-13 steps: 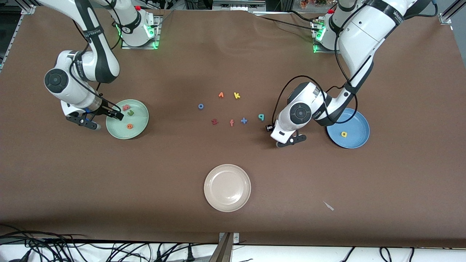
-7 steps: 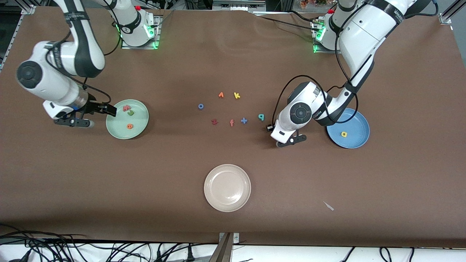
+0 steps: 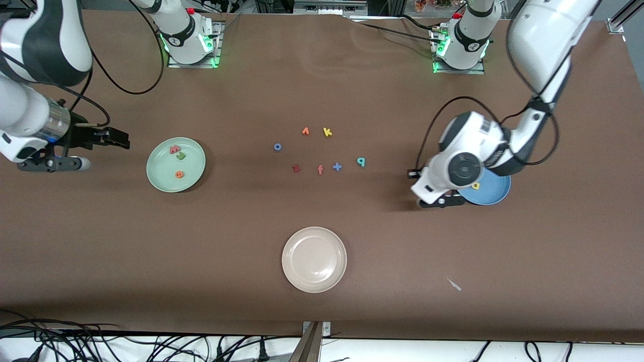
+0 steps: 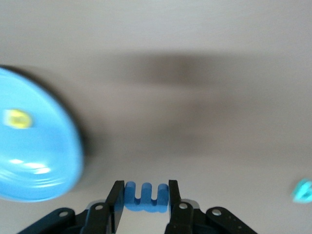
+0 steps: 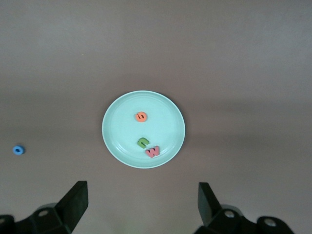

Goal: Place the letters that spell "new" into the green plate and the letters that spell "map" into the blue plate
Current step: 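Place the blue letter in the blue plate while the right gripper withdraws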

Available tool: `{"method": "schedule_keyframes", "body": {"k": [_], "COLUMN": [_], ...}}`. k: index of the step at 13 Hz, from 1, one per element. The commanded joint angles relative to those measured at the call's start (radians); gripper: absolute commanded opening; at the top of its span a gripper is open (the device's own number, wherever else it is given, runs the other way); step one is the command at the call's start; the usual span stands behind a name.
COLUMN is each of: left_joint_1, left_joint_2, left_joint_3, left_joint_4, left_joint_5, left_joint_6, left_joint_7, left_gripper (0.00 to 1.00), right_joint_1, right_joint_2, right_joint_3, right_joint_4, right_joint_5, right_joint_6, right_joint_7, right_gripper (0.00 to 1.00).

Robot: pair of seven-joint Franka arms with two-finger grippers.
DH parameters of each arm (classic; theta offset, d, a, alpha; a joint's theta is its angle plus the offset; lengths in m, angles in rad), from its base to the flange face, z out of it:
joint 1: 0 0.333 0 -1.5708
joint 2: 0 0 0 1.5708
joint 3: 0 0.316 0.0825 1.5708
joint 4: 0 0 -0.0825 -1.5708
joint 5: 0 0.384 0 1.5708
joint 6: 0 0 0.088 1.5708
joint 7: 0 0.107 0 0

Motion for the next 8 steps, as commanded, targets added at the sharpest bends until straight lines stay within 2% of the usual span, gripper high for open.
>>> {"method": "schedule_keyframes", "body": {"k": [1,2,3,5,6,8], "left_joint_1": [0.094,0.125,0.154,0.194,0.221,0.239], "left_joint_2": [-0.034,-0.022,-0.008,0.015,0.027,0.049], "left_joint_3": [-0.007,-0.006,-0.004,-0.004,-0.004,-0.004], "left_joint_4": [-0.039,-0.046,-0.058,-0.063,-0.064,-0.063], "left_joint_5": [-0.013,-0.011,-0.01,0.039,0.042,0.042], "left_joint_6": [-0.043,-0.043,-0.04,-0.039,-0.033,-0.025], "left_joint_7": [0.187,0.236,0.278,0.323,0.335,0.356], "left_gripper": [0.23,0.23,0.24,0.24,0.24,0.26], "right_joint_1": [-0.083,-0.12,-0.198,-0.388,-0.427,-0.43], "right_joint_2": [-0.05,-0.065,-0.074,-0.074,-0.076,-0.132], "right_joint_3": [0.083,0.119,0.188,0.38,0.409,0.411], "right_joint_4": [0.064,0.073,0.094,0.125,0.121,0.06], "right_joint_5": [-0.017,-0.017,-0.017,-0.031,-0.037,-0.036], "right_joint_6": [-0.089,-0.094,-0.094,-0.082,-0.092,-0.114], "right_joint_7": [-0.02,-0.02,-0.02,-0.012,-0.011,0.0], "right_gripper": [1.0,1.0,1.0,1.0,1.0,1.0]}}
